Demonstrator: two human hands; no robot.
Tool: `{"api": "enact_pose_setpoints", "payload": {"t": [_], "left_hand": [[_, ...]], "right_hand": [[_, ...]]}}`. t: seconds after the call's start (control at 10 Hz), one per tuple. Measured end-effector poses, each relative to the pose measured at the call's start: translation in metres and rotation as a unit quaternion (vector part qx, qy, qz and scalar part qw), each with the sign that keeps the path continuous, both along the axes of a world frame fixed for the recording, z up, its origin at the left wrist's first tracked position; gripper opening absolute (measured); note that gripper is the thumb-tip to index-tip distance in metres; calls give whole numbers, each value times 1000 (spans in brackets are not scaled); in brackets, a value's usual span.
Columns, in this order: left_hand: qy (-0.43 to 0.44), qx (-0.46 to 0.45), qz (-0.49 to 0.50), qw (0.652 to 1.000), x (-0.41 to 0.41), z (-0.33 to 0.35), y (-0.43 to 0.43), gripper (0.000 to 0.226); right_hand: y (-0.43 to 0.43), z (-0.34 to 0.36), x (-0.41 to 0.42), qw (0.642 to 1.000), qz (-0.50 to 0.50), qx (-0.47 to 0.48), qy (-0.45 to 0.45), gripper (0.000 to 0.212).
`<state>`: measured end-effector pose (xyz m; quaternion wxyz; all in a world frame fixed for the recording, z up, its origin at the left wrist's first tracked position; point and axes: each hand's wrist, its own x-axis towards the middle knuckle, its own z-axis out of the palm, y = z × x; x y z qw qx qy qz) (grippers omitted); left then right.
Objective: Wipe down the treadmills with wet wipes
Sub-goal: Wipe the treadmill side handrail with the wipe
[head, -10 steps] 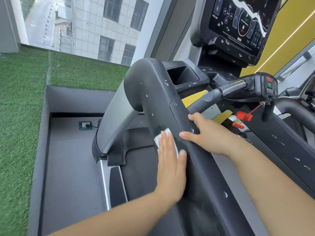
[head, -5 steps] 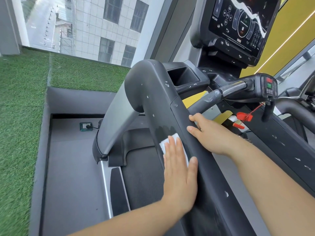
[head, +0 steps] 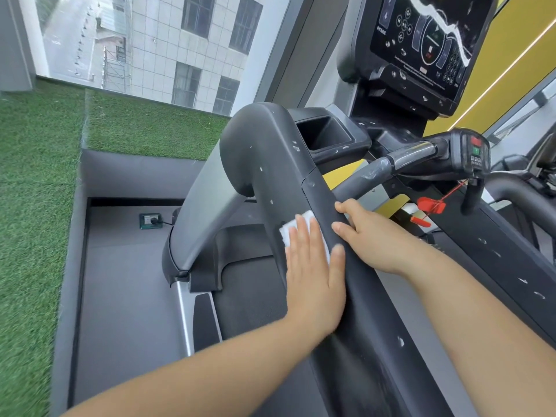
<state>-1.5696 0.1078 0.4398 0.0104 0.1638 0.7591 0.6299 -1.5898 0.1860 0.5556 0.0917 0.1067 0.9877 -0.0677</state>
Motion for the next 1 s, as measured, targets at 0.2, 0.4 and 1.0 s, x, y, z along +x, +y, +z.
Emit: {"api": "enact_pose_setpoints", "payload": {"t": [0.2,0.4,1.0], "left_hand": [[-35,54,9,998,-25,6,-1,57],[-43,88,-28,995,3,-5,-5,54],[-118,82,61,988,-26,-24,1,85]], "right_hand": [[2,-2,0,1000,1,0,2,45],[1,0,1,1000,-5,-6,0,46],[-25,8,-36,986,2,165,1,49]]}}
